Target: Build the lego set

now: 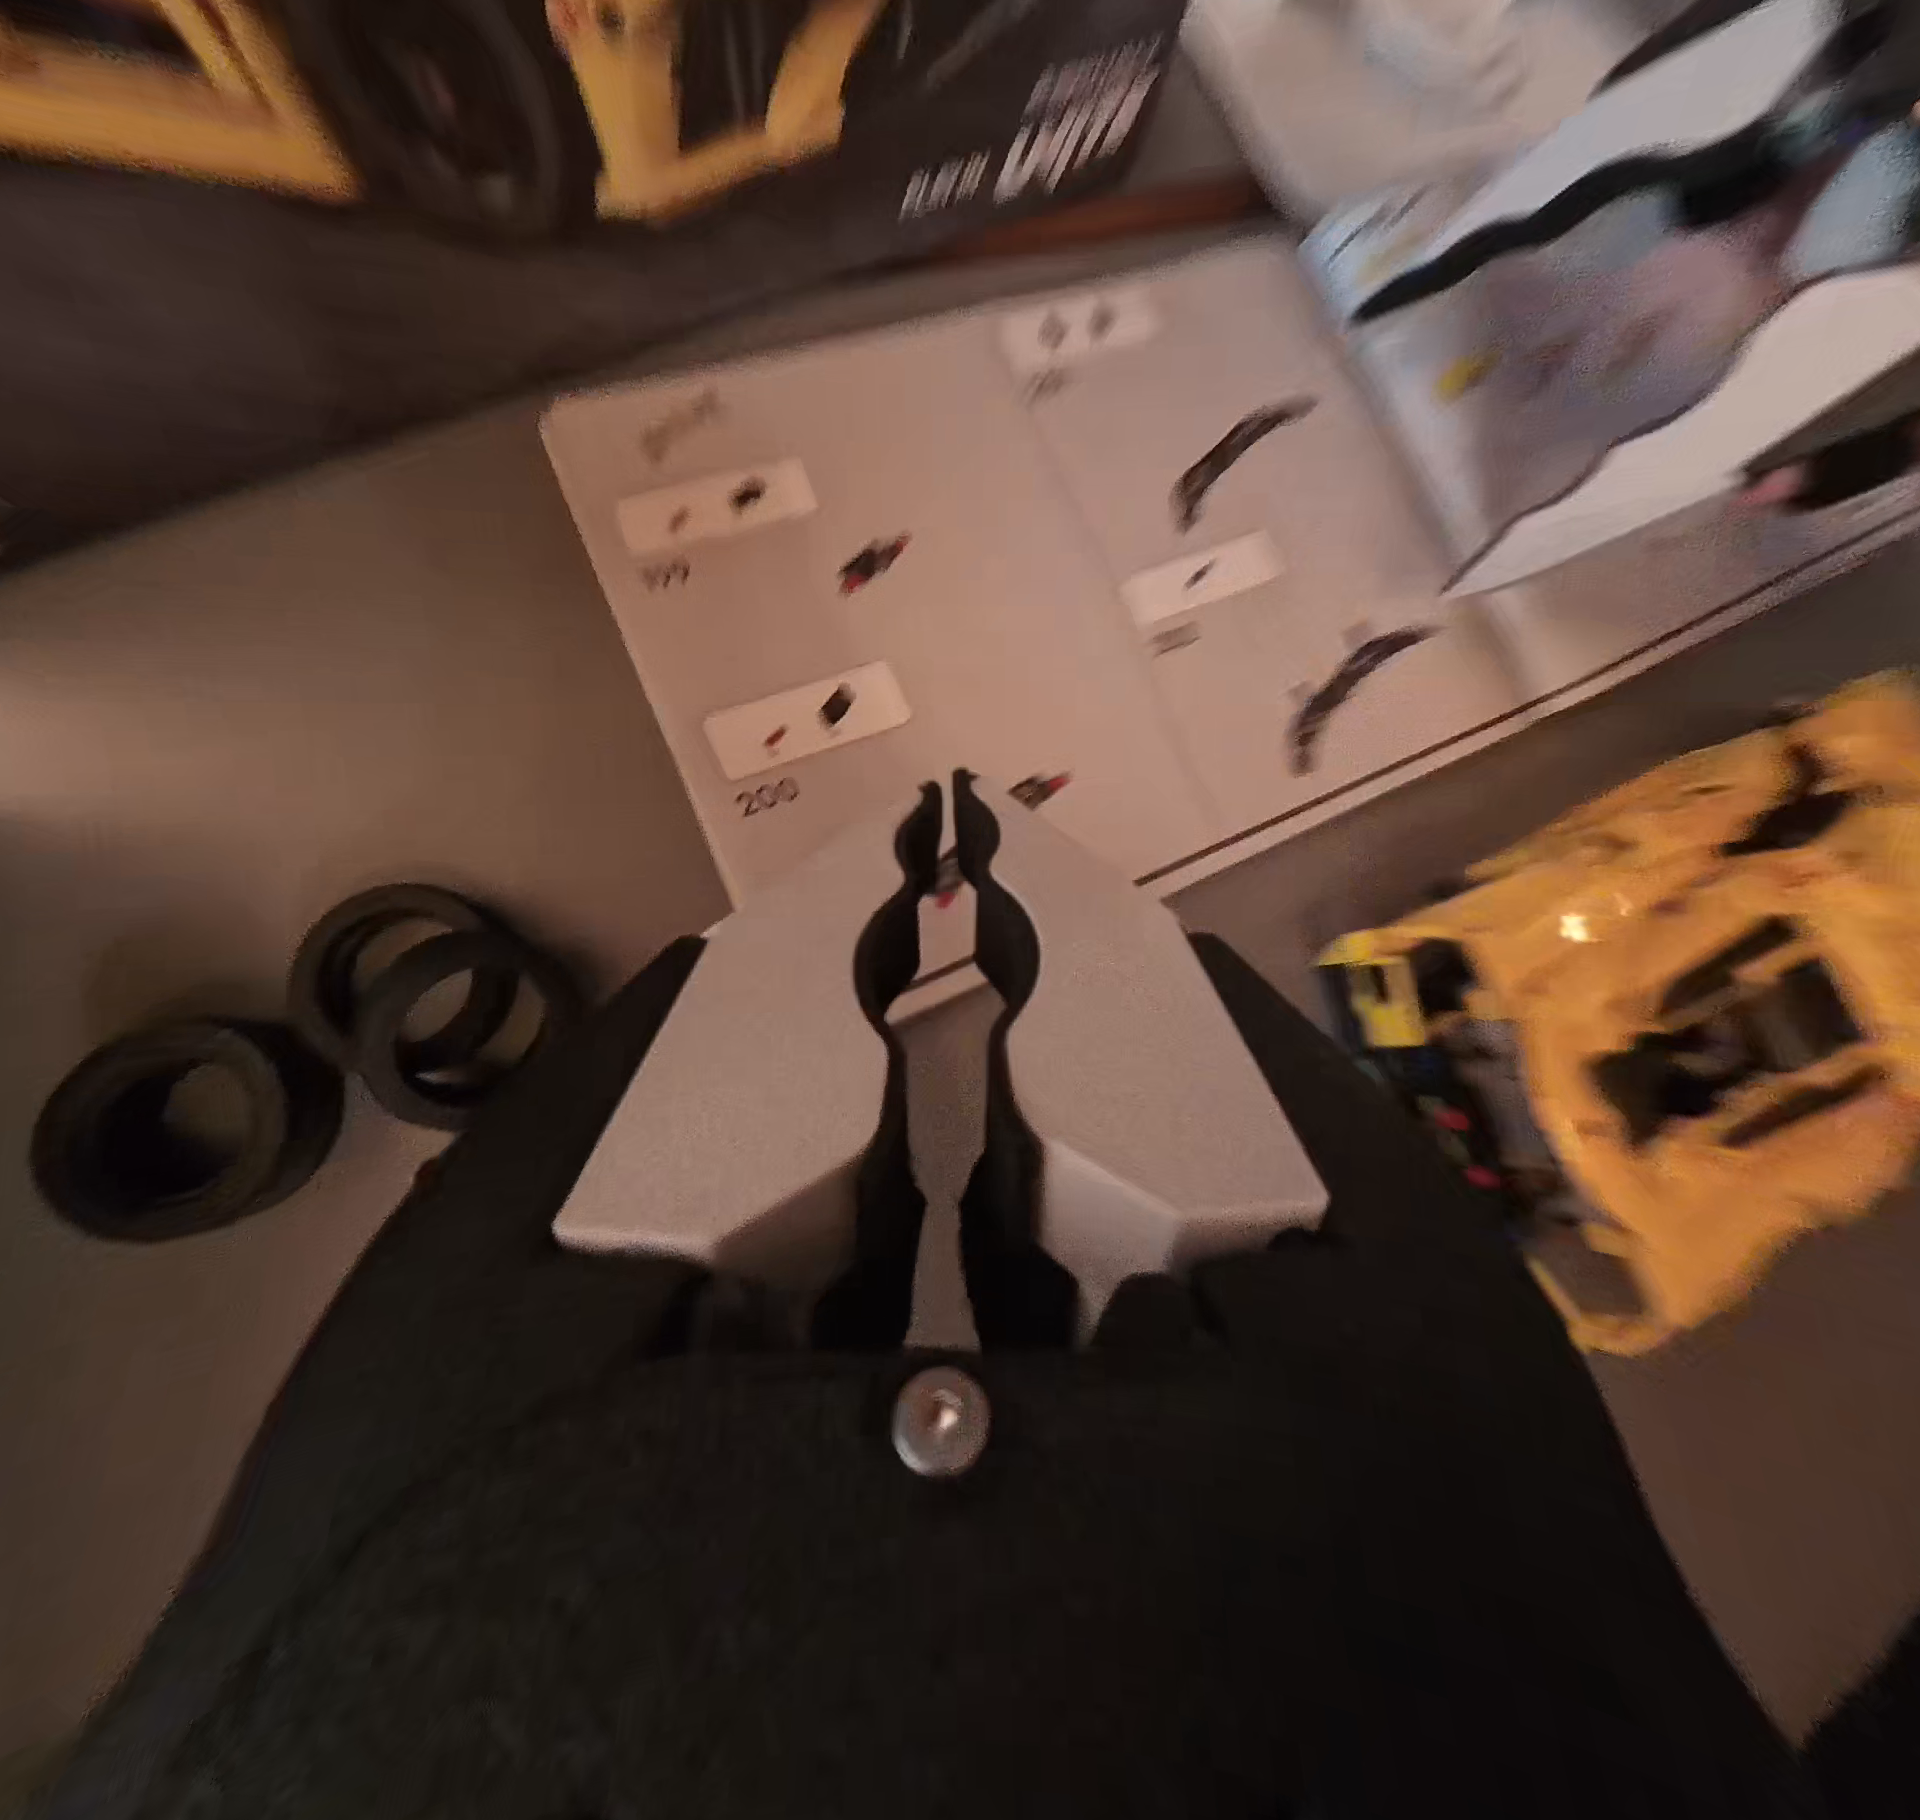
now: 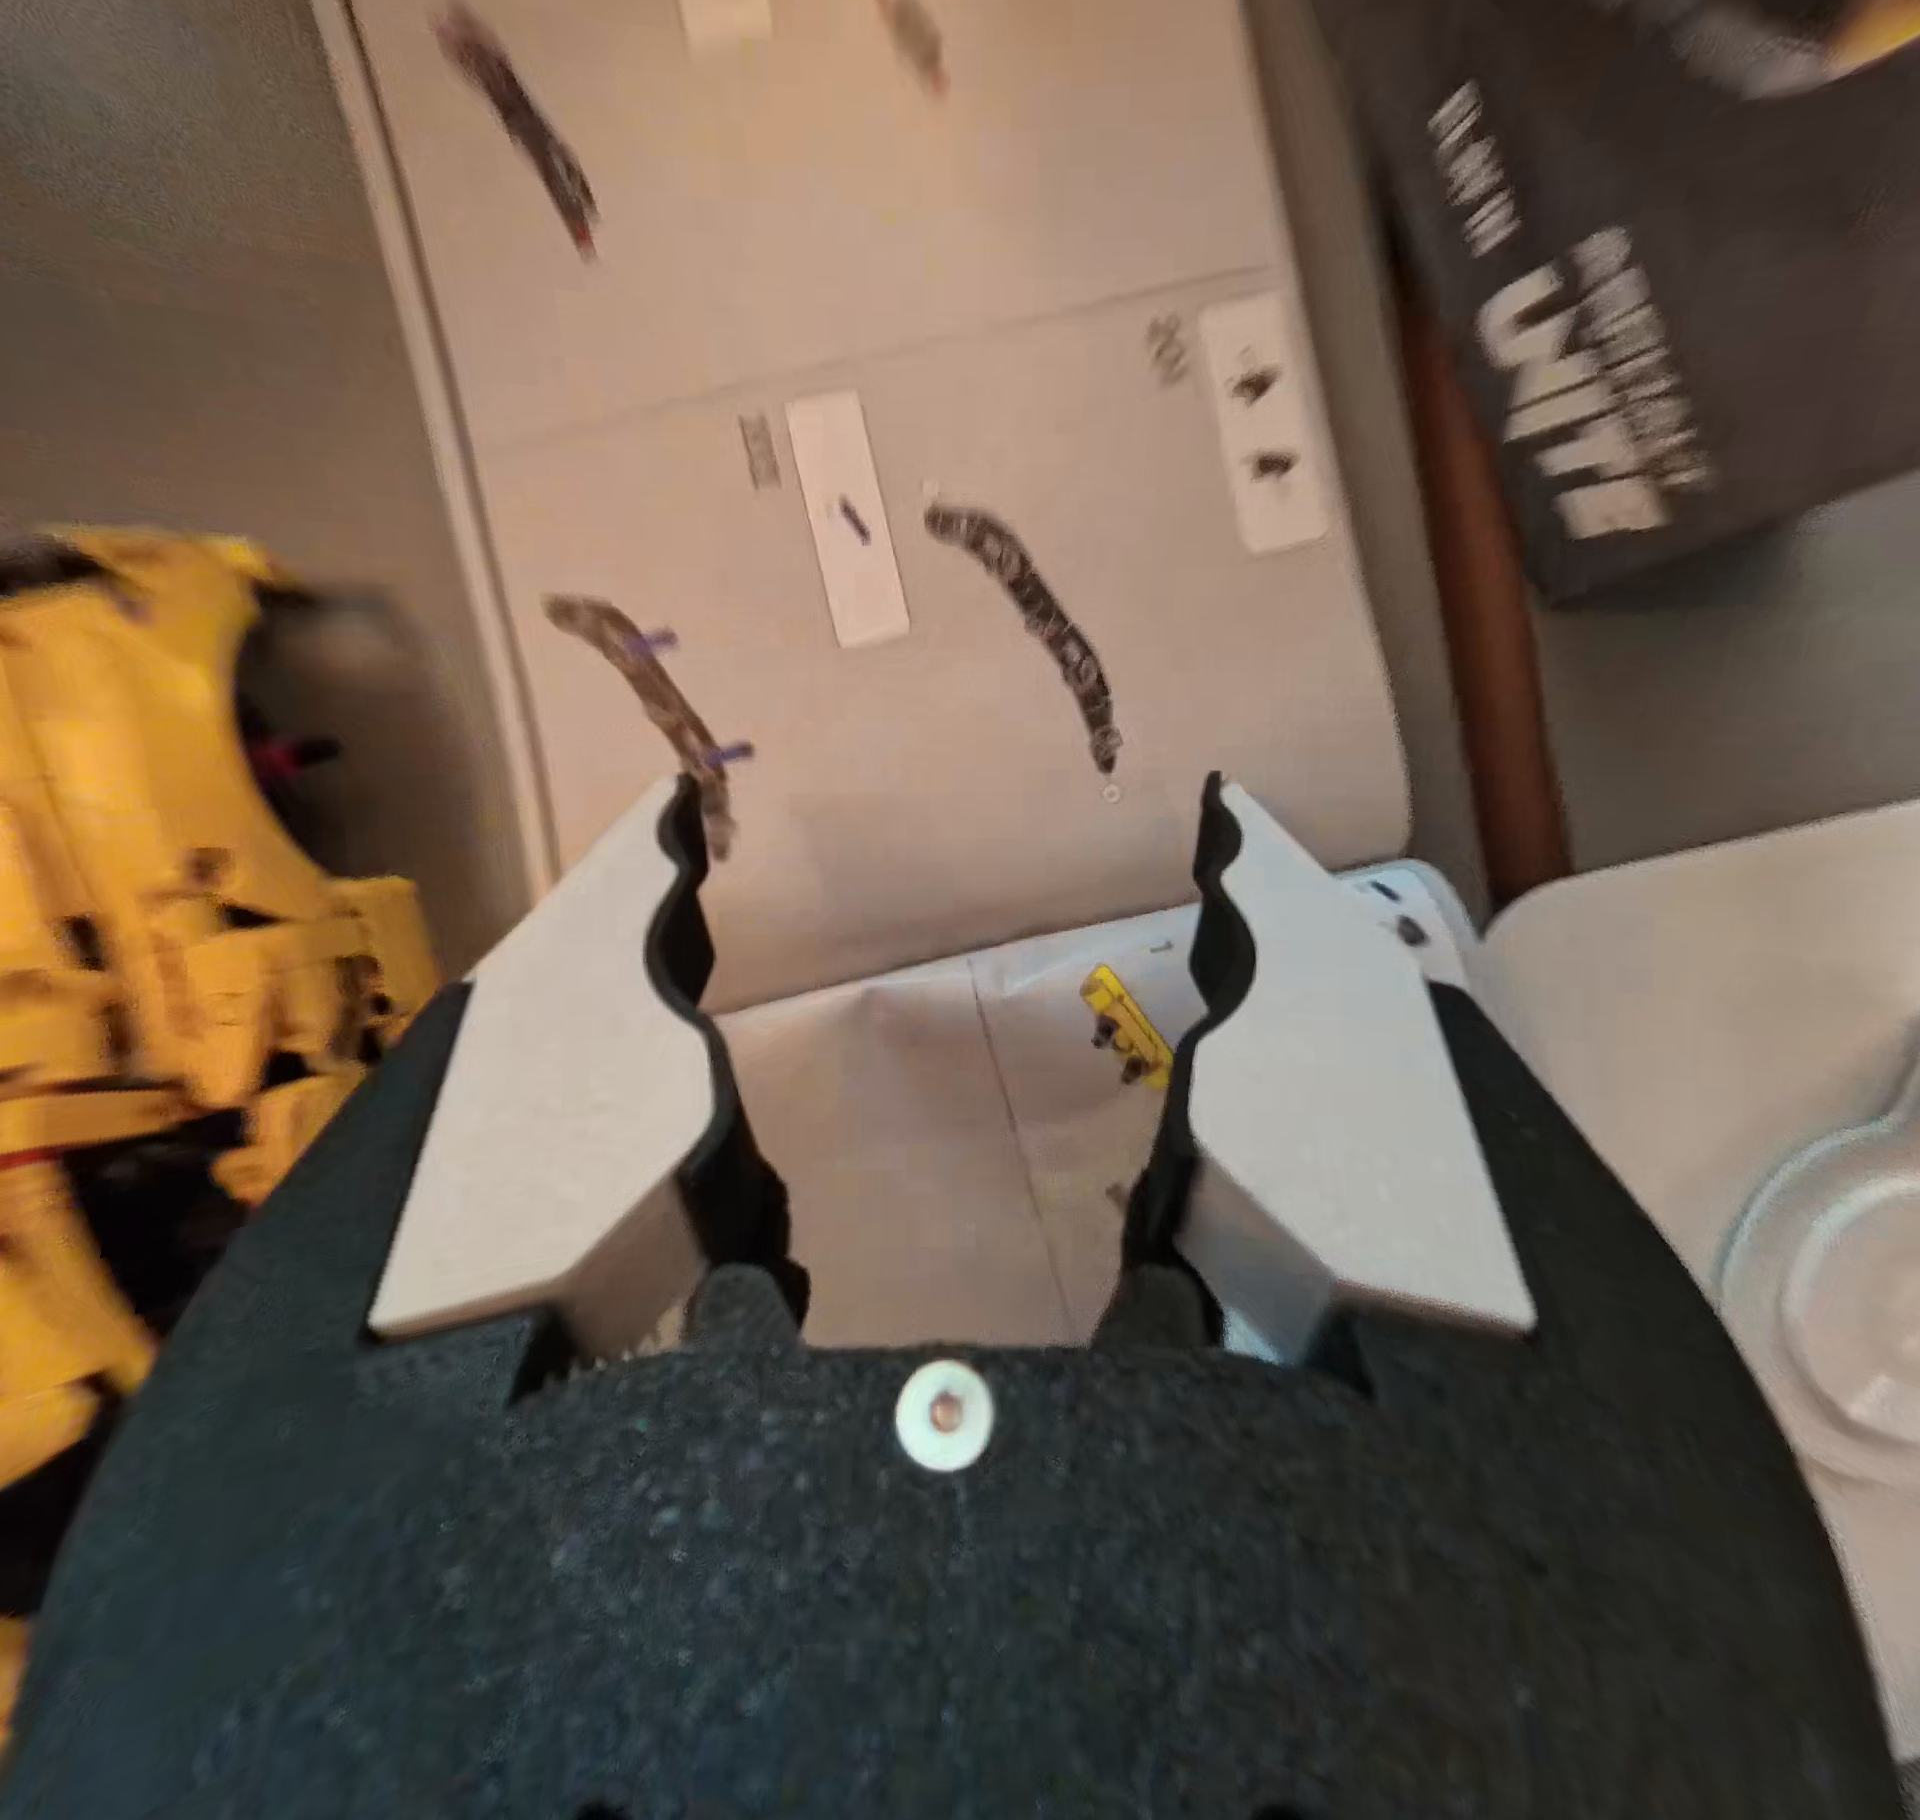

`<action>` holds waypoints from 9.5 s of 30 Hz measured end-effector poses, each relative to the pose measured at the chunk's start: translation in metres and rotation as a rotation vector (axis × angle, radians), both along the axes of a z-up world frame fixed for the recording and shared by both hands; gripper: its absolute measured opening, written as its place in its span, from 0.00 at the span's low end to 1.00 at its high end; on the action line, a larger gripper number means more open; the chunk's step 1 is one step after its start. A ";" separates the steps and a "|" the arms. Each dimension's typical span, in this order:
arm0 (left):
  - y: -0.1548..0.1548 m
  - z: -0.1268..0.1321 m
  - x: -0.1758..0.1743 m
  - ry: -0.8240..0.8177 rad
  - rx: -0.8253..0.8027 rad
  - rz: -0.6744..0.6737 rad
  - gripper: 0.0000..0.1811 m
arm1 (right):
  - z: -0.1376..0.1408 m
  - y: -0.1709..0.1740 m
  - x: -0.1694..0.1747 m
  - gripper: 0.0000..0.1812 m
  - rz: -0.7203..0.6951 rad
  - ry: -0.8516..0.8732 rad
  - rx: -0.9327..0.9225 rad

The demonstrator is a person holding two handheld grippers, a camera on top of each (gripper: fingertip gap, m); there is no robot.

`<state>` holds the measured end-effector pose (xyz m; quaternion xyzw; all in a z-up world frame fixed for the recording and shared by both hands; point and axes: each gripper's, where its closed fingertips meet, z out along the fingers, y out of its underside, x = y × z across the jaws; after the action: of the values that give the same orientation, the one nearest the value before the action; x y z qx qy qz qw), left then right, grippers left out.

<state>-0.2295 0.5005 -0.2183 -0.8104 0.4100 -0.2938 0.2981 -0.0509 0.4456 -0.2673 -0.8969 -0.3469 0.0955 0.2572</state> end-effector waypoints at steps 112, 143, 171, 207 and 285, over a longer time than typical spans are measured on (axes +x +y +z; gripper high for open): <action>0.014 -0.035 0.058 -0.109 0.109 0.114 0.17 | -0.032 -0.419 0.168 0.07 -1.071 0.069 0.064; 0.018 -0.037 0.055 -0.117 0.085 0.124 0.17 | -0.027 -0.291 -0.108 0.03 -0.187 0.060 0.015; 0.010 -0.042 0.060 -0.109 0.054 0.086 0.17 | -0.024 -0.396 0.112 0.06 -0.929 0.002 0.036; 0.027 -0.043 0.038 -0.094 0.033 0.170 0.17 | -0.036 -0.318 -0.094 0.05 -0.155 0.051 -0.025; -0.022 -0.084 -0.169 0.370 0.072 -0.083 0.16 | 0.015 -0.278 -0.018 0.07 -0.593 0.534 0.375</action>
<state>-0.3988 0.4785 -0.3018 -0.8217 0.5011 -0.1371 0.2341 -0.0692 0.1676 -0.2524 -0.8393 -0.0073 0.1813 0.5124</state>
